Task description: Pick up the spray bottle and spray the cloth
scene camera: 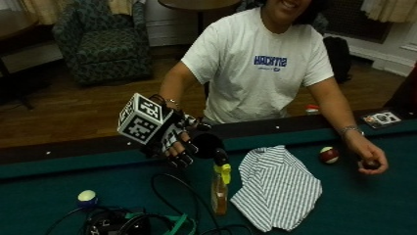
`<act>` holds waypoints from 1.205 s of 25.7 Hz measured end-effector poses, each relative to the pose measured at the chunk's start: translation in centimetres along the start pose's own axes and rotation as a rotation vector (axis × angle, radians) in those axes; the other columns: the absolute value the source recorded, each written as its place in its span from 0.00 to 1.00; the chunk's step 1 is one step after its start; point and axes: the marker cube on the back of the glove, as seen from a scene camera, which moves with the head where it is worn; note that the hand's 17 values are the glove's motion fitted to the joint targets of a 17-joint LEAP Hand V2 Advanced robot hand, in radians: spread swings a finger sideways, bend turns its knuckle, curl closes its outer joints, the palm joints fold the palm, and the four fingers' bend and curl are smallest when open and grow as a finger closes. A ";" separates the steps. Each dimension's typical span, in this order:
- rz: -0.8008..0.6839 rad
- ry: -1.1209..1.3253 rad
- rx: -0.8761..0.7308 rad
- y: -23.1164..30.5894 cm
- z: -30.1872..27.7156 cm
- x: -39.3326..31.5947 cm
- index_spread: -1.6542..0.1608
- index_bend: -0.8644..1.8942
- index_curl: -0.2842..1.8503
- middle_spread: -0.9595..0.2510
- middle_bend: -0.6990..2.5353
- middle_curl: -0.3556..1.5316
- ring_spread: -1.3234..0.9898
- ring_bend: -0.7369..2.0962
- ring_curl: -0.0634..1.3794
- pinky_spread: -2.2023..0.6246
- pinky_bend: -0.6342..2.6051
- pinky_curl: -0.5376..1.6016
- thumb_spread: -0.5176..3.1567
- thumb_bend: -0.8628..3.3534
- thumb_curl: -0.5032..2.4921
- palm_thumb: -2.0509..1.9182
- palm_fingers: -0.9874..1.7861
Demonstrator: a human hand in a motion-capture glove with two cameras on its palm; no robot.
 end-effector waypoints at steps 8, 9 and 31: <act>0.069 -0.287 0.065 -3.4 3.6 2.0 0.68 0.37 0.26 0.65 0.27 0.33 0.50 0.41 0.26 0.82 0.32 0.40 0.41 0.23 0.29 0.71 0.62; 0.077 -0.312 0.085 -3.8 4.0 2.3 0.69 0.37 0.26 0.65 0.27 0.34 0.50 0.40 0.26 0.81 0.32 0.41 0.41 0.23 0.29 0.72 0.63; 0.073 -0.398 0.178 -5.6 5.5 3.1 0.77 0.57 0.39 0.62 0.47 0.52 0.48 0.60 0.46 0.73 0.48 0.55 0.38 0.24 0.36 0.78 0.85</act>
